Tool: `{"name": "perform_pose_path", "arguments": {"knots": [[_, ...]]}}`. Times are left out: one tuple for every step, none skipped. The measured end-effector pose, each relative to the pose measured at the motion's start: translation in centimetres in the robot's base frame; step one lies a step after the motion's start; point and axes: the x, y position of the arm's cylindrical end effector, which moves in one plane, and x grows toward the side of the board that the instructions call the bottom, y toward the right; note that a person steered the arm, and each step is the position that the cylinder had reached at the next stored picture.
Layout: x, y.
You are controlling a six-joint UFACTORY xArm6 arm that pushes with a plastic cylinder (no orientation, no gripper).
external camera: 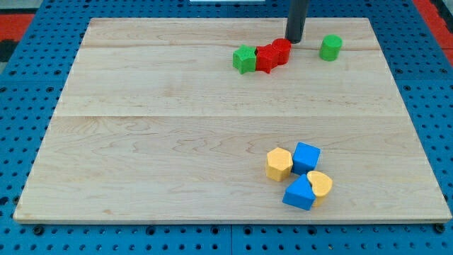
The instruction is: Move the green circle right diagonally towards the blue cube
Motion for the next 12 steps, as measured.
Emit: {"name": "perform_pose_path", "arguments": {"knots": [[-2.2,6.3],[-0.3,9.3],[3.9,5.6],[7.7,3.8],[7.9,5.3],[6.8,5.0],[8.2,4.4],[11.6,4.5],[12.7,5.4],[12.6,5.2],[9.4,7.0],[9.4,-0.9]]}}
